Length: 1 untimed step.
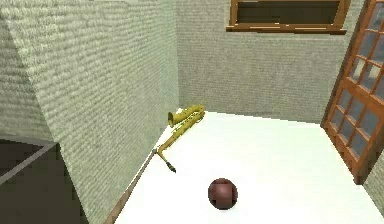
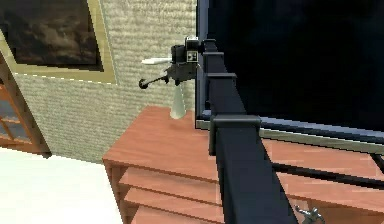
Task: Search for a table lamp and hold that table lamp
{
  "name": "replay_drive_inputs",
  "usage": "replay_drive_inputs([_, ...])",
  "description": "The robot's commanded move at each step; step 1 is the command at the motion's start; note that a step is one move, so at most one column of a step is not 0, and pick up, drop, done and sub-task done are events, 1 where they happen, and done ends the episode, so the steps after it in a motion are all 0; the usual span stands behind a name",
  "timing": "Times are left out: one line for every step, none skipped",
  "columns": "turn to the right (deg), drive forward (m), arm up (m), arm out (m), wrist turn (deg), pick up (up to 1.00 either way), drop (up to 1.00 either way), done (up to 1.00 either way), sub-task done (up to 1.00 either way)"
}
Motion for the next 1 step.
replay_drive_inputs([0.0,0.00,0.00,0.00,0.0,0.00,0.00,1.00,0.00])
